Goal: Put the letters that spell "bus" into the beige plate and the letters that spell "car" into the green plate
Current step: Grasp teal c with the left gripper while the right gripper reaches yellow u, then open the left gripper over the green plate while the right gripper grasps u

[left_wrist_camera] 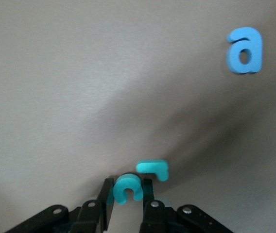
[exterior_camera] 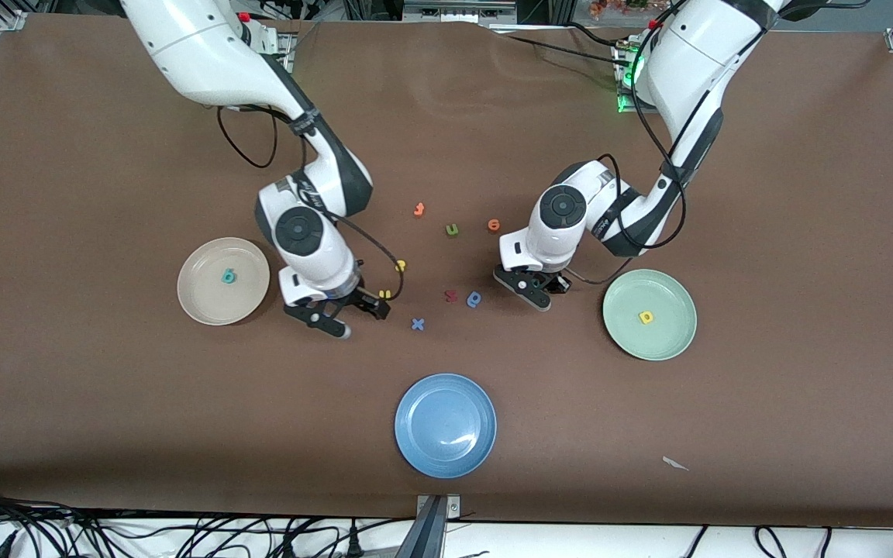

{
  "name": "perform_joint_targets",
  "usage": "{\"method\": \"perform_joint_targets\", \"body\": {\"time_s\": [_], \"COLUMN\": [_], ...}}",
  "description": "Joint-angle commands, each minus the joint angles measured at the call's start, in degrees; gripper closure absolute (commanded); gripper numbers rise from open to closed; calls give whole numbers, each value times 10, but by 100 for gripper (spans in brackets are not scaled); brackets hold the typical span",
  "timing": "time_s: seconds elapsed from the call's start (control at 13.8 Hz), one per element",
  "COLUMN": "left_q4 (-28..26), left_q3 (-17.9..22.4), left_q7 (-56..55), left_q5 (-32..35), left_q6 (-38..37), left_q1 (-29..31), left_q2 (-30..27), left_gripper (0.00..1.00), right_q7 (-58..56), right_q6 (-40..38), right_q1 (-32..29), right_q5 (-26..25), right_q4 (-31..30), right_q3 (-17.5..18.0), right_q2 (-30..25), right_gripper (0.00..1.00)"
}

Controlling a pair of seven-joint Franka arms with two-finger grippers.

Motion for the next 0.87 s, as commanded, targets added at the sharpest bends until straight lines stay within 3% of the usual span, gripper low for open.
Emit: {"method": "perform_joint_targets", "body": {"time_s": [0.0, 0.07, 0.29, 0.44, 0.51, 0.58, 0.65, 0.8], "left_q4": [-2, -1, -2, -1, -1, -2, -2, -1], "left_q3": [-4, -4, -3, -1, -2, -3, -4, -10], "left_q7": [38, 54, 87, 131, 143, 143, 142, 131], "left_q5": [19, 18, 19, 20, 20, 19, 18, 11], "left_q6": [-68, -96, -107, -105, -104, -104, -105, -106], "left_q1": [38, 52, 108, 138, 152, 159, 157, 150], "left_q2": [-54, -62, -64, -63, -62, -62, -62, -63], "left_gripper": [87, 81, 80, 79, 60, 7, 0, 0], "right_q7": [19, 19, 18, 14, 14, 14, 15, 18], "right_q6": [-7, -8, -24, -28, -26, -25, -24, -23], "right_q1": [35, 37, 37, 37, 37, 37, 37, 41], "right_q5": [-1, -1, 0, -1, -1, 0, 0, 0], "right_q4": [33, 33, 33, 33, 33, 33, 33, 31], "right_q3": [-18, -18, -18, -18, -18, -18, -18, -17], "right_q2": [42, 43, 42, 42, 43, 43, 43, 43], "right_gripper": [2, 4, 14, 31, 41, 45, 47, 48]}}
